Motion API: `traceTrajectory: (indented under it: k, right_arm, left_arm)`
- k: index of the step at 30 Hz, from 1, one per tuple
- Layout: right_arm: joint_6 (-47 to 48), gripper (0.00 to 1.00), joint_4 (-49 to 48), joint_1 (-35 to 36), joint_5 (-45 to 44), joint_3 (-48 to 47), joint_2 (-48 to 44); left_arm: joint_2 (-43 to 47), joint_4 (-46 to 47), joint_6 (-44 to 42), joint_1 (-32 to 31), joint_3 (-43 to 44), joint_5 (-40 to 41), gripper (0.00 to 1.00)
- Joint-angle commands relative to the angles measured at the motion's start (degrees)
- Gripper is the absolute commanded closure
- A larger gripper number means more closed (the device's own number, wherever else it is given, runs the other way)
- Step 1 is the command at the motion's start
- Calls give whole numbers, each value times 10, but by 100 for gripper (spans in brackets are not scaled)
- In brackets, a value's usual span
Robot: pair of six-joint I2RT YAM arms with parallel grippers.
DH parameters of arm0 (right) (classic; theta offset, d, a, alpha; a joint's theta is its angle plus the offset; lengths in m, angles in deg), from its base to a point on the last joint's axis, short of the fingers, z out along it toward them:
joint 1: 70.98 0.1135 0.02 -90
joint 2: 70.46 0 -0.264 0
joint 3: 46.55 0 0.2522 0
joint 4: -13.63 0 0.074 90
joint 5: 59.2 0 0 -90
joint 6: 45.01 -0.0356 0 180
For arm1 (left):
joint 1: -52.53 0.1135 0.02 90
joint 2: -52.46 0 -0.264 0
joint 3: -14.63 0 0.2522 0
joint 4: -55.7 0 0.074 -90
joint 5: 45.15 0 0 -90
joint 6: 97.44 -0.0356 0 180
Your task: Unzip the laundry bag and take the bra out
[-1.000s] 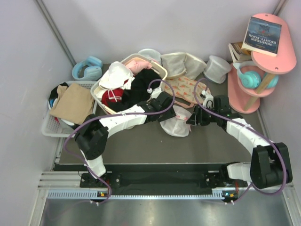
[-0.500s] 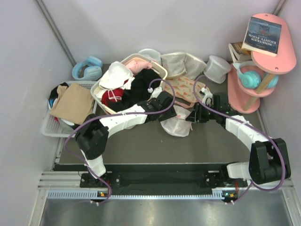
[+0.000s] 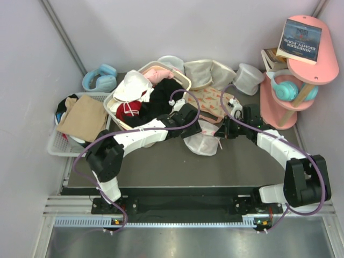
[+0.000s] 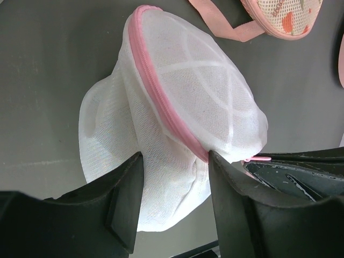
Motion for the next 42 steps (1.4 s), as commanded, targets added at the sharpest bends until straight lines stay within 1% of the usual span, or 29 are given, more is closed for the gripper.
traceTrajectory:
  k: [1,5,7,10,16,19,23,34,37,42]
  right_arm:
    - [9,100,-16,2,1,-27,-7]
    - [17,100,-2,11,-1,-24,-22]
    - [19,100,4,24,-6,-22,-39]
    - [17,100,6,45,-13,-11,-60]
    - [-4,100,4,102,-32,14,-99]
    - [-20,100,-4,131,-44,26,-116]
    - [-35,100,-16,147,-56,40,-123]
    - [-41,100,-21,162,-63,51,-122]
    - [-41,100,-19,162,-68,54,-125]
    - [-44,100,-14,163,-74,53,-131]
  left_arm:
    - [0,16,-12,2,22,0,45]
    - [17,1,-17,3,17,15,41]
    - [27,-3,-16,5,15,17,30]
    - [45,0,-7,5,7,17,19]
    - [59,19,21,5,-16,-8,13]
    - [54,19,29,5,-20,-15,11]
    - [52,31,32,5,-25,-31,12]
    - [38,96,47,0,-41,-72,14]
    - [39,113,35,-10,-43,-77,16]
    - [21,97,27,-17,-42,-98,19]
